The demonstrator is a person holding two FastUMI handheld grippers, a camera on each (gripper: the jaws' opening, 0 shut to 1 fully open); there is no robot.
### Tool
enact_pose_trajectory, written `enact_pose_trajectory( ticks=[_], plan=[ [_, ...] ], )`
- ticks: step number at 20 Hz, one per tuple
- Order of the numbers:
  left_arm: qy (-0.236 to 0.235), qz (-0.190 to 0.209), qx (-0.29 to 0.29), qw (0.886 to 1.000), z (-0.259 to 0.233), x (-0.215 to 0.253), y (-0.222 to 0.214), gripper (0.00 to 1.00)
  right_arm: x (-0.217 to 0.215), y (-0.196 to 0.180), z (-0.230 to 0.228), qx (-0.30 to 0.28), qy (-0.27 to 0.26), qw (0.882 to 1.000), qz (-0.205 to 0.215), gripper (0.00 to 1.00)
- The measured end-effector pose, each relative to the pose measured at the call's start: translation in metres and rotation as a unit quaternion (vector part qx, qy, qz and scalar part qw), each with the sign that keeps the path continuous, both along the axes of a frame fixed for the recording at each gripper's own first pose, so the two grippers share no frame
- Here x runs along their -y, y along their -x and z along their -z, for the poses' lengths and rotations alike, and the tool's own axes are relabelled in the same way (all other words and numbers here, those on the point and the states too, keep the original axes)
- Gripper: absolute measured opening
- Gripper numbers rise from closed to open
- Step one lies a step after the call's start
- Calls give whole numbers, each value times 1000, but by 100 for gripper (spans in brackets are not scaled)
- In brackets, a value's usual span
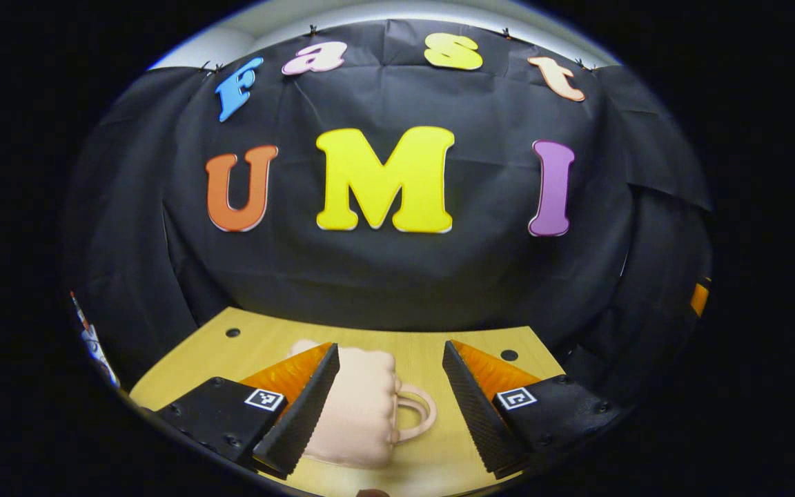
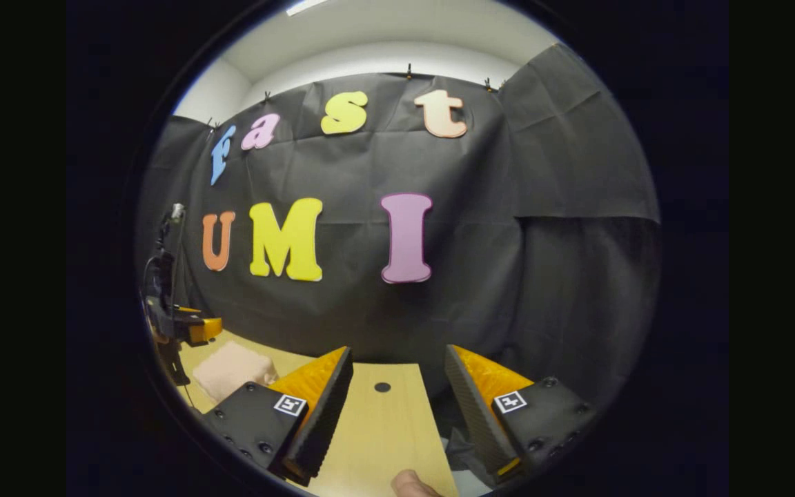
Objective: First open the suitcase, pack the skin care products into it, and then close the suitcase.
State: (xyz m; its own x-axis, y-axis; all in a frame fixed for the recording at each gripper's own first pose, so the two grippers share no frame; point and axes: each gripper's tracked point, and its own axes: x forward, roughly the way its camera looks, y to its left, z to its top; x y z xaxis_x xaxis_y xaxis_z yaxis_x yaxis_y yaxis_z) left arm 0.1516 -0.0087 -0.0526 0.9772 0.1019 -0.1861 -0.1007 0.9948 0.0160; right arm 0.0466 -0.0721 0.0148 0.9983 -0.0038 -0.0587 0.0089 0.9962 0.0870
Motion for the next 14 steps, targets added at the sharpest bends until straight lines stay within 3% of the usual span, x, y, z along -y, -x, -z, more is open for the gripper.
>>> enact_pose_trajectory(
  ticks=[8,14],
  plan=[
    [12,1,58,998,-68,-11,23,95,-77,-22,-55,39,27,998,-34,77],
    [32,1,73,997,-76,-2,47,95,-90,-15,-56,26,28,999,-31,80]
  ],
)
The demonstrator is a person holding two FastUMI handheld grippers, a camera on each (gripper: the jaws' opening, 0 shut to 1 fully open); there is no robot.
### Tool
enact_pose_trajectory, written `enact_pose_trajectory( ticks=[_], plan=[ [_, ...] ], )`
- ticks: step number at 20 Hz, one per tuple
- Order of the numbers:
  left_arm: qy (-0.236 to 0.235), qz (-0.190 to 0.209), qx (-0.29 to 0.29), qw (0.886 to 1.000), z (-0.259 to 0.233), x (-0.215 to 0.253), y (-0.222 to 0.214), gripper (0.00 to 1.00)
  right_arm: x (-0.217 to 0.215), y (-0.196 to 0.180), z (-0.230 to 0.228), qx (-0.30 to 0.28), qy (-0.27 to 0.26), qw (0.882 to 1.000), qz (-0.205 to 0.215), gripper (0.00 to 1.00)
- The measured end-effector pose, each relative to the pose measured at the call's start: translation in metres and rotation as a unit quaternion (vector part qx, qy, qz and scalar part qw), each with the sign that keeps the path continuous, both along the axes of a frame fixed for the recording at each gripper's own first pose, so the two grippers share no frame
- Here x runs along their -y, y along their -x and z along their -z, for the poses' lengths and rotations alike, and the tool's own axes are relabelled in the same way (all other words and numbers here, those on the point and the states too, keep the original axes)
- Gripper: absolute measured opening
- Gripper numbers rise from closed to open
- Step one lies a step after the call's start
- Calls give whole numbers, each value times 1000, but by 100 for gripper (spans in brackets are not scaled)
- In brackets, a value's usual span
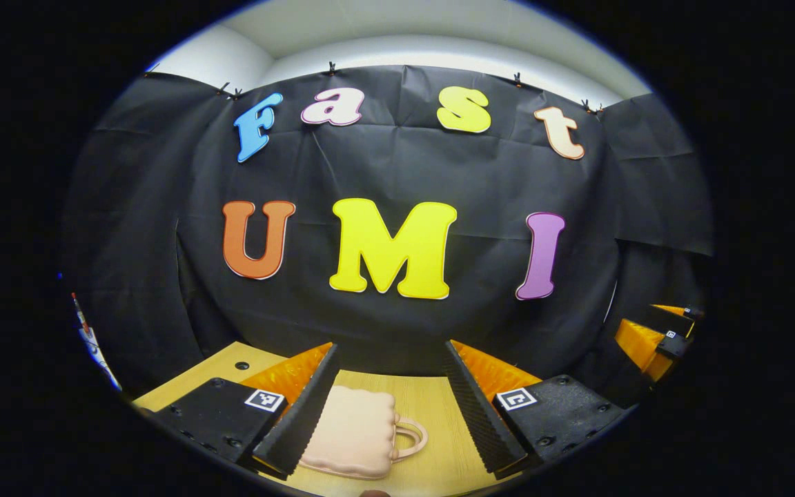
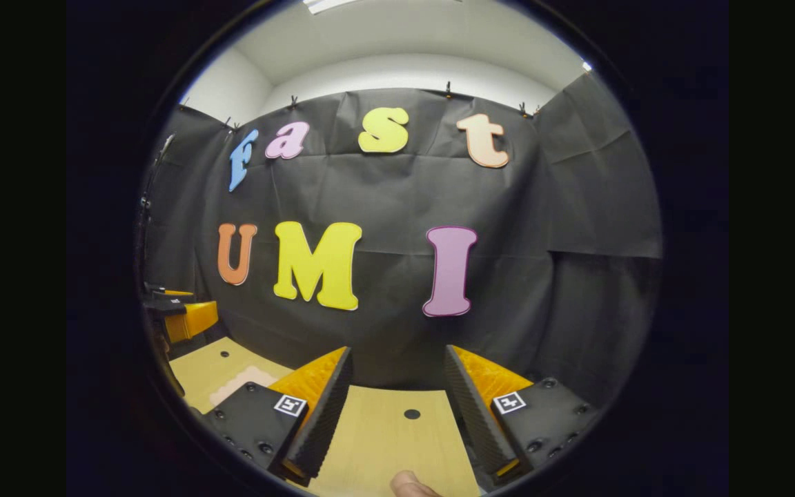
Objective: First open the suitcase, pack the skin care products into it, and then close the suitcase.
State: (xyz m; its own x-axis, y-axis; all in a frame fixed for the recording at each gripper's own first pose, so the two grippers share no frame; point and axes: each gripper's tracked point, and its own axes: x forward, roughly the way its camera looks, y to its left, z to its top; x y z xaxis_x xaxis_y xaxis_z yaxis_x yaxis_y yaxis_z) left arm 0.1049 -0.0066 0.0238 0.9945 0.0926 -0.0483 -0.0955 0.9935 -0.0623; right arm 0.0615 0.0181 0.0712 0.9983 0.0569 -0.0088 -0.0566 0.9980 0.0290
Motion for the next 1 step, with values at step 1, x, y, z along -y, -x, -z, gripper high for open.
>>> enact_pose_trajectory(
  ticks=[1],
  plan=[
    [-4,4,1,1000,2,4,3,95,-2,1,3,-3,1,1000,0,80]
  ],
)
